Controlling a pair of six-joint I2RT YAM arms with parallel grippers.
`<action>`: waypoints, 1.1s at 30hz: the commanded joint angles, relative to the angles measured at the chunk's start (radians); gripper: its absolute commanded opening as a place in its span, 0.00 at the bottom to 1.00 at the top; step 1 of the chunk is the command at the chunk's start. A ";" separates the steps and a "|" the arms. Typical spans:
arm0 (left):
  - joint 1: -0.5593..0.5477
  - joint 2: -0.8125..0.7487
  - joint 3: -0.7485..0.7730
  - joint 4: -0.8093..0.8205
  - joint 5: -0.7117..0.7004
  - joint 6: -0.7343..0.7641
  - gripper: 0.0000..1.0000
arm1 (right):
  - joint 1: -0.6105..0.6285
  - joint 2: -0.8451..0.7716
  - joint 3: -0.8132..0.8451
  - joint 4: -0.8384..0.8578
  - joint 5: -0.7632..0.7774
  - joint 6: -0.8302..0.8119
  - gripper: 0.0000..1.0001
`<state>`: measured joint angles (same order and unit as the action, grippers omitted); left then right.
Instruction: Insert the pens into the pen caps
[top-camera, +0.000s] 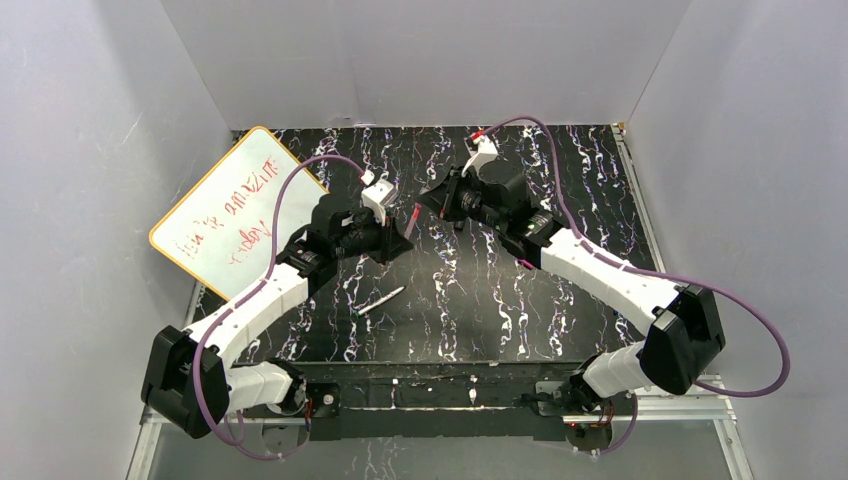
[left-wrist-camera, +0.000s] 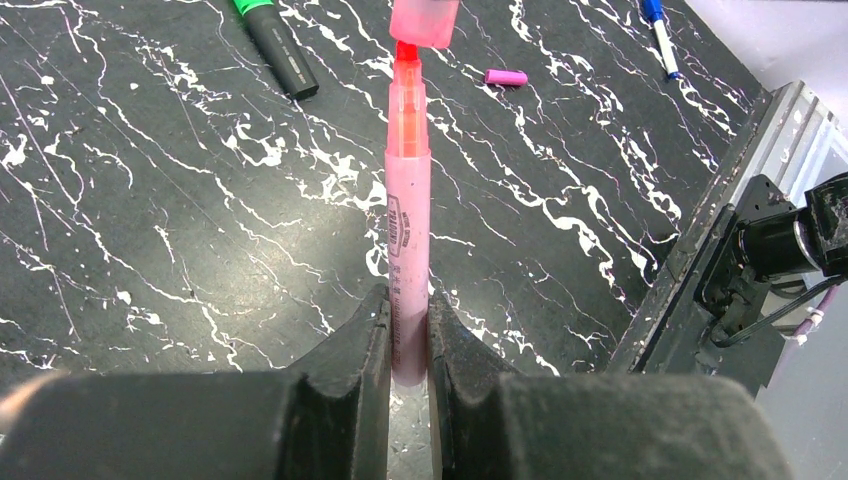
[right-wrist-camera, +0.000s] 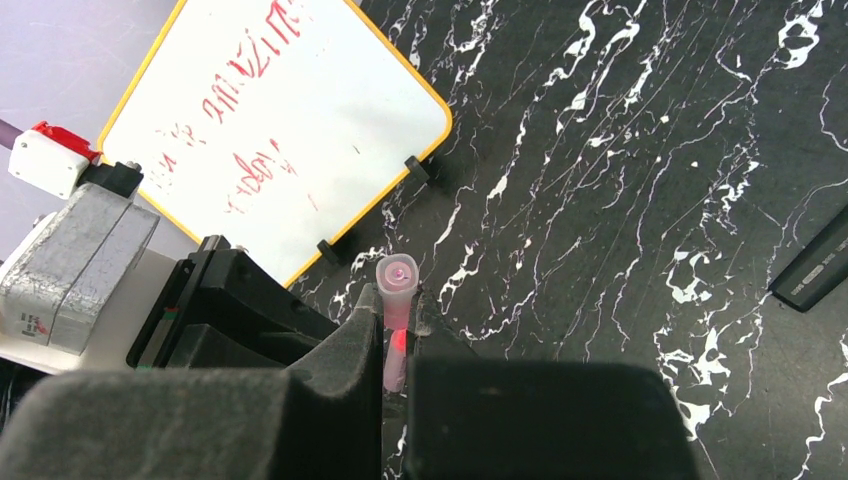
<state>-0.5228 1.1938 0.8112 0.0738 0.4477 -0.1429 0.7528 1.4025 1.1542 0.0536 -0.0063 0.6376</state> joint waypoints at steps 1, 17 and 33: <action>0.004 -0.026 -0.005 0.009 0.016 -0.003 0.00 | 0.015 0.014 -0.013 0.043 -0.018 0.002 0.03; 0.004 -0.044 -0.009 0.008 -0.011 0.002 0.00 | 0.028 0.019 -0.031 0.018 -0.015 -0.002 0.03; 0.012 -0.074 -0.026 0.034 -0.029 -0.004 0.00 | 0.027 0.016 -0.057 0.002 -0.012 -0.009 0.03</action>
<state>-0.5198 1.1732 0.7826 0.0509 0.4278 -0.1471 0.7689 1.4136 1.1145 0.0742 -0.0055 0.6430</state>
